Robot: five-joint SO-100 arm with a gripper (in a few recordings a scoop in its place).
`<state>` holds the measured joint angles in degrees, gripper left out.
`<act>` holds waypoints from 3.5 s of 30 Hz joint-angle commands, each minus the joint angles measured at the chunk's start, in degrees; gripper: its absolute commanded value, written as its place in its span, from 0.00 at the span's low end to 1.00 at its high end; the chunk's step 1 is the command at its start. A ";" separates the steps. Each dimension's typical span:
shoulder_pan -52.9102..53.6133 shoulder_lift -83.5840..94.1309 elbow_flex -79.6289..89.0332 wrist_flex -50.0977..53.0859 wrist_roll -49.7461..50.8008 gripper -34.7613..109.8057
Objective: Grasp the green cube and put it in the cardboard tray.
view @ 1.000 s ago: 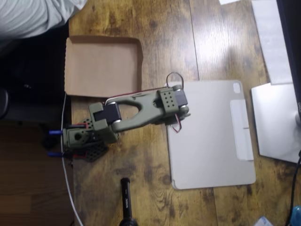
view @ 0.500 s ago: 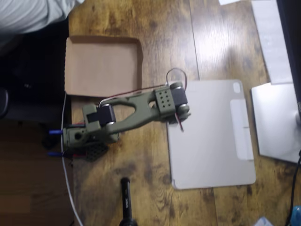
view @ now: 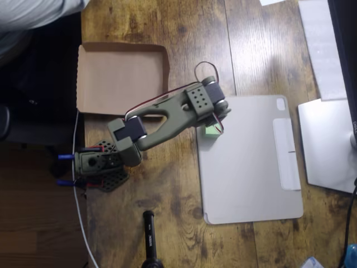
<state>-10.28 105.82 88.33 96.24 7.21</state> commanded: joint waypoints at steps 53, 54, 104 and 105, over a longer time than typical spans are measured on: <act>3.60 -4.13 12.92 -25.75 0.09 0.47; 3.69 -4.22 13.01 -25.75 0.09 0.46; -8.96 12.57 -3.25 3.87 2.46 0.33; -10.55 14.15 -2.90 4.22 2.46 0.33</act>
<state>-16.17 113.91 86.31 98.53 8.70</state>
